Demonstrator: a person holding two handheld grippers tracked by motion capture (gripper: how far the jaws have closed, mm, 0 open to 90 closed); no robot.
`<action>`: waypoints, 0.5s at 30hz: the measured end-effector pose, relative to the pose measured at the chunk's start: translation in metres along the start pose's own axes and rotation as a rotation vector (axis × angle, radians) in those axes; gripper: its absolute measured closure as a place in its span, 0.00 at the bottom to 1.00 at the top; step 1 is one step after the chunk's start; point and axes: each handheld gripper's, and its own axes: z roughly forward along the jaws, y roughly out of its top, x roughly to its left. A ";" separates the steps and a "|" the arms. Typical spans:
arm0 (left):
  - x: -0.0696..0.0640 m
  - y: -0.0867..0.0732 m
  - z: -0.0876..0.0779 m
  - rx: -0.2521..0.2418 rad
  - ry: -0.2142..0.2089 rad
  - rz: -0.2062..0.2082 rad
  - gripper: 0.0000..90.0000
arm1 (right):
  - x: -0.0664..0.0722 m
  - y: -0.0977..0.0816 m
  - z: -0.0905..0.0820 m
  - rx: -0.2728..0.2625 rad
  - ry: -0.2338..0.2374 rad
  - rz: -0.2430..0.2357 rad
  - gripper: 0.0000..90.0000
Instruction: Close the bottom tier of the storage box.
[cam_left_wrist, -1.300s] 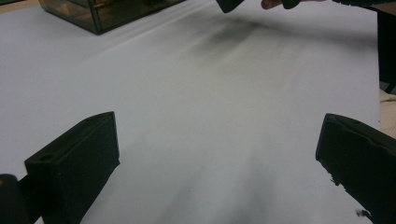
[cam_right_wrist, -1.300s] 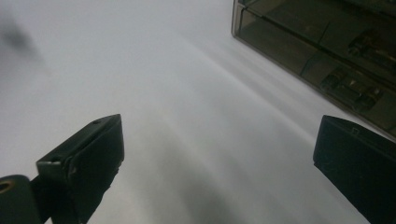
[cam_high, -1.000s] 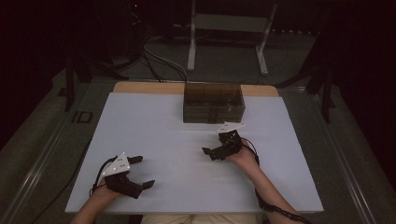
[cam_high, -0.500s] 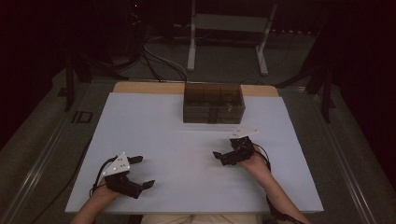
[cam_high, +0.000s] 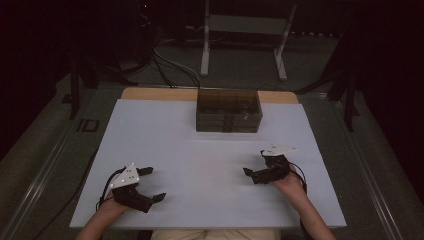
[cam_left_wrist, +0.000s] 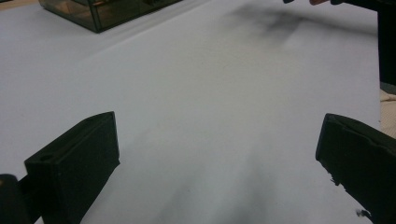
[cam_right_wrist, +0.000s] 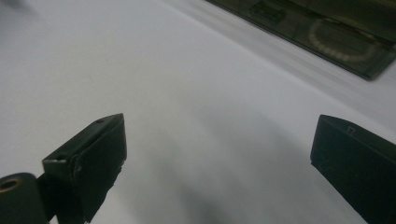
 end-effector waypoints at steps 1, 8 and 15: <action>0.000 0.000 0.000 0.000 0.000 -0.001 0.01 | 0.000 -0.002 -0.003 -0.002 -0.004 0.006 0.04; 0.000 0.000 0.000 0.002 0.001 0.001 0.01 | -0.004 -0.013 -0.023 -0.025 -0.037 0.025 0.04; 0.000 0.000 0.000 0.002 0.000 0.001 0.01 | -0.009 -0.028 -0.042 -0.054 -0.077 0.062 0.04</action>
